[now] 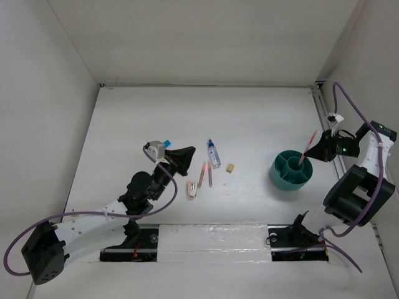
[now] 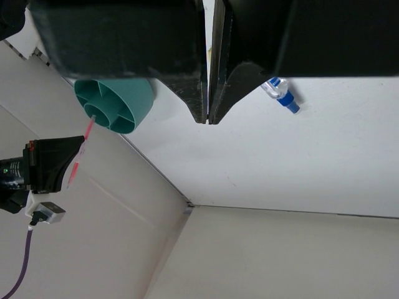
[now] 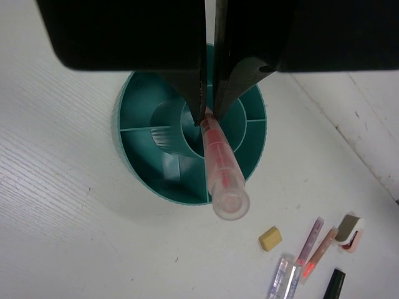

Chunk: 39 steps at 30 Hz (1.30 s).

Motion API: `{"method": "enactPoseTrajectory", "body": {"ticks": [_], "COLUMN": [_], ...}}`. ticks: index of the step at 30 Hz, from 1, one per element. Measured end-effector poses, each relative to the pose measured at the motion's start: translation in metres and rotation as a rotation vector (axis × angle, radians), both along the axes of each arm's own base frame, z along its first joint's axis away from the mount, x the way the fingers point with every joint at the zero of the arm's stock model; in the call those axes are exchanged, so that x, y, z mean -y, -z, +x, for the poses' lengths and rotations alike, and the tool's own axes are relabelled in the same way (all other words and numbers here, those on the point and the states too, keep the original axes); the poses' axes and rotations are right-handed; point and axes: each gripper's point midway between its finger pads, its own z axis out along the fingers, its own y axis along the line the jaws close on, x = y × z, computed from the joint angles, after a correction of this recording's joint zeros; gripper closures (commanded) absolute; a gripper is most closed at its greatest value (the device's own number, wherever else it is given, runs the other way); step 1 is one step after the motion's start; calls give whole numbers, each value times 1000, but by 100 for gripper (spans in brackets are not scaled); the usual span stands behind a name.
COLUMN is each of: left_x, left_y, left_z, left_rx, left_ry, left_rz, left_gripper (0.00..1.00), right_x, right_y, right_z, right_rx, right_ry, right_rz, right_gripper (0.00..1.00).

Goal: Sort the stationery into containers
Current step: Place the stationery into the container

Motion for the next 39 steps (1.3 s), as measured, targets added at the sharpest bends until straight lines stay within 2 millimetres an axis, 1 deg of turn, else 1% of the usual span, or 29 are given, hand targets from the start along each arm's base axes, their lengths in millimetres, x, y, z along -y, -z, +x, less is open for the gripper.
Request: {"method": "enactPoseTrajectory", "body": {"ticks": [8, 9, 12, 14, 17, 22, 23, 25, 31, 33, 34, 35, 36, 37, 38, 39], "left_x": [-1, -2, -4, -5, -7, -10, -10, -11, -13, -14, -14, -15, -16, -17, -18, -19], "left_y": [3, 3, 1, 0, -2, -3, -3, -3, 0, -1, -1, -2, -2, -2, -1, 0], "left_z": [1, 1, 1, 1, 0, 1, 1, 1, 2, 2, 2, 2, 2, 3, 3, 4], "left_rx": [-5, -6, -2, 1, 5, 8, 8, 7, -1, 0, 0, 1, 1, 1, 1, -1], "left_ry": [-8, -9, -17, -22, -28, -41, -42, -46, -55, -58, -60, -64, -66, -72, -77, -84], "left_rz": [8, 8, 5, 4, 0, 2, 4, 5, 12, 10, 9, 7, 6, 6, 5, 8], "left_gripper": [99, 99, 99, 98, 95, 93, 93, 93, 93, 93, 91, 86, 86, 82, 71, 66], "right_x": [1, 0, 1, 1, 2, 2, 2, 2, 0, -1, -1, -1, -1, -1, -1, -1], "right_y": [3, 3, 4, 4, 5, 5, 5, 6, 6, 6, 6, 6, 5, 5, 4, 2], "right_z": [-1, -1, -1, -1, -2, -2, -2, -2, -2, -2, -2, -1, -2, -2, -2, -3], "right_rx": [-9, -10, -13, -14, -15, -14, -15, -15, -15, -15, -15, -15, -15, -14, -10, -4], "right_ry": [-8, -11, -11, -12, -14, -15, -15, -15, -26, -27, -27, -27, -27, -27, -27, -25], "right_rz": [-14, -16, -20, -24, -28, -32, -32, -33, -33, -33, -33, -33, -34, -38, -42, -47], "right_gripper": [100, 99, 99, 96, 87, 68, 66, 64, 65, 61, 59, 58, 56, 54, 52, 48]}}
